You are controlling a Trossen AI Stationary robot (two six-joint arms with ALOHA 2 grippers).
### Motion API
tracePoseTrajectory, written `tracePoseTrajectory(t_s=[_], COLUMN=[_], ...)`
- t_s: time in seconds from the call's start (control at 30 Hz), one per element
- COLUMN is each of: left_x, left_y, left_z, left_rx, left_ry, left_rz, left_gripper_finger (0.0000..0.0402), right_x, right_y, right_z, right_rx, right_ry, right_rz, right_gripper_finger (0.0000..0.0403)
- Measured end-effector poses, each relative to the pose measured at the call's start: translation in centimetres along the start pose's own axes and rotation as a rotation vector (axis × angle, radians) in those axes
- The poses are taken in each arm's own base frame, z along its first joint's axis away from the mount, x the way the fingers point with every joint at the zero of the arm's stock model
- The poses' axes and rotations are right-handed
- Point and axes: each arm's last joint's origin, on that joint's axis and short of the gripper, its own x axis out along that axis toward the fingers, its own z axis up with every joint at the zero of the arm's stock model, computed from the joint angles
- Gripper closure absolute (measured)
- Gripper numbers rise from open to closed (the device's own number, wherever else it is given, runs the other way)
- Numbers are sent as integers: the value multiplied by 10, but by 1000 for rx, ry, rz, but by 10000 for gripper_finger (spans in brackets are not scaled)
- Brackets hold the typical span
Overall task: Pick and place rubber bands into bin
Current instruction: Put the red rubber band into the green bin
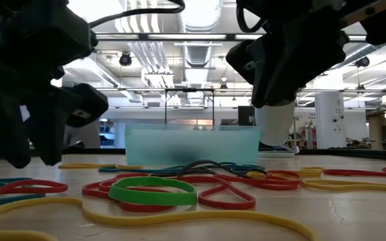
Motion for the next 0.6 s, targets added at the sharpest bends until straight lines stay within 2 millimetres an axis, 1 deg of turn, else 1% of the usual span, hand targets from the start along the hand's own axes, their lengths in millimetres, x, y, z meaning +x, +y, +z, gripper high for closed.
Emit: tracePoseTrajectory(t_s=[0.3, 0.6], left_x=[11, 12], left_y=[-10, -17], left_z=[-1, 1], left_rx=[54, 99], left_ry=[-23, -33], left_rz=[-14, 12], left_gripper_finger=[303, 303], right_x=[0, 0], right_y=[0, 0], right_z=[0, 0], right_rx=[6, 9], right_ry=[1, -2], right_rz=[0, 0], right_gripper_finger=[334, 331])
